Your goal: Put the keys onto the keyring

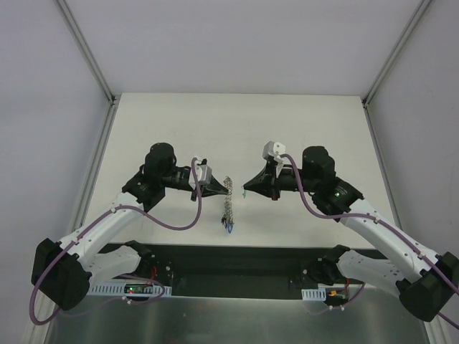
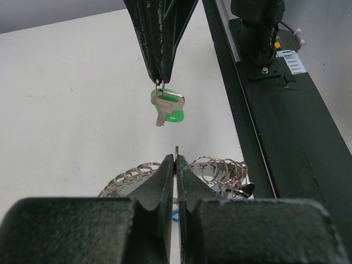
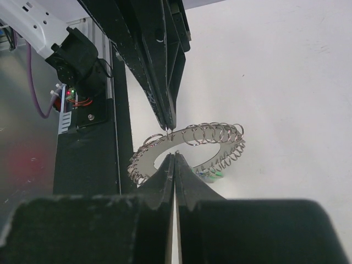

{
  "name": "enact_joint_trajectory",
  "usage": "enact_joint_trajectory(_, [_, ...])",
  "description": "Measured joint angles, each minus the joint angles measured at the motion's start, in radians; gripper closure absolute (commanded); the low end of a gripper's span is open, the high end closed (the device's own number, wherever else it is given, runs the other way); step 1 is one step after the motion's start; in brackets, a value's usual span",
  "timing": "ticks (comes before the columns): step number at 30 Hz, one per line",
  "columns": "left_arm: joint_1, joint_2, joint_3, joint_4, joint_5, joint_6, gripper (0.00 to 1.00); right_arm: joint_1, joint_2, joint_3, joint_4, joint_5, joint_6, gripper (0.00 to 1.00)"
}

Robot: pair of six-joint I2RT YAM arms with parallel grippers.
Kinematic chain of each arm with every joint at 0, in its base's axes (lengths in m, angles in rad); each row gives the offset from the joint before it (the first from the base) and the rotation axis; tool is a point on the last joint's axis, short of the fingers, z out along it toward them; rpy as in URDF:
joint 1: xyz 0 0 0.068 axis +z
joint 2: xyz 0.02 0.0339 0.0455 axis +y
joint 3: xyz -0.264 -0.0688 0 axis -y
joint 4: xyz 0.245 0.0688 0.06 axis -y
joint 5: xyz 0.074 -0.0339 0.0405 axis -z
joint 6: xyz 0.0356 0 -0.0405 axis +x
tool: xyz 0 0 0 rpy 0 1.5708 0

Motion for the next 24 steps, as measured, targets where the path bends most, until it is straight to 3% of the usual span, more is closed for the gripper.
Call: enact_joint_trajectory(24, [-0.021, -0.063, -0.102, 0.134, -0.071, -0.040, 1.00, 0.023, 0.037, -0.026, 0.080, -0.057, -0.002, 0.99])
